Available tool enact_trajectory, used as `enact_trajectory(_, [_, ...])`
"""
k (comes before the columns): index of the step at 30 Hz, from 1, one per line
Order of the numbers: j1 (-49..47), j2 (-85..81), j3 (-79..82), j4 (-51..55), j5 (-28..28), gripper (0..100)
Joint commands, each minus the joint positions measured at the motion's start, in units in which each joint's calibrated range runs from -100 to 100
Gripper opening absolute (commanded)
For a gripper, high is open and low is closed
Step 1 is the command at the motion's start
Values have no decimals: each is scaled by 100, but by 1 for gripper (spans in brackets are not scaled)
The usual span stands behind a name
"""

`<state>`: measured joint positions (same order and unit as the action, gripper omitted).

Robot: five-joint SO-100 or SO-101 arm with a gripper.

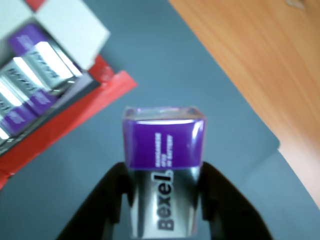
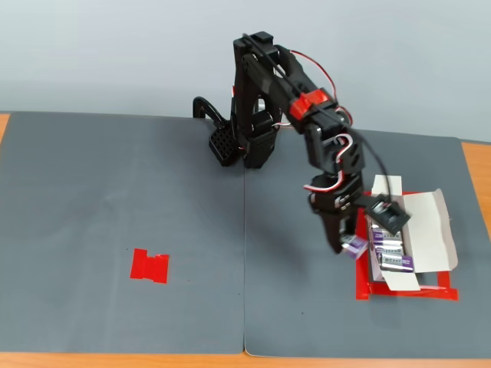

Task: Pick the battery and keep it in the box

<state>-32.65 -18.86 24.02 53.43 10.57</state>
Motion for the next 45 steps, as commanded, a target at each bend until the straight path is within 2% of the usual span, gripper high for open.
enact_trajectory(1, [-387,-212,-127,13,-28,6])
enact_trajectory(23, [-1678,678,-136,-73,-39,7])
enact_trajectory(32, [-1722,975,-136,-499,-39,7])
enact_trajectory(45, [-1901,1653,-607,-508,-44,7])
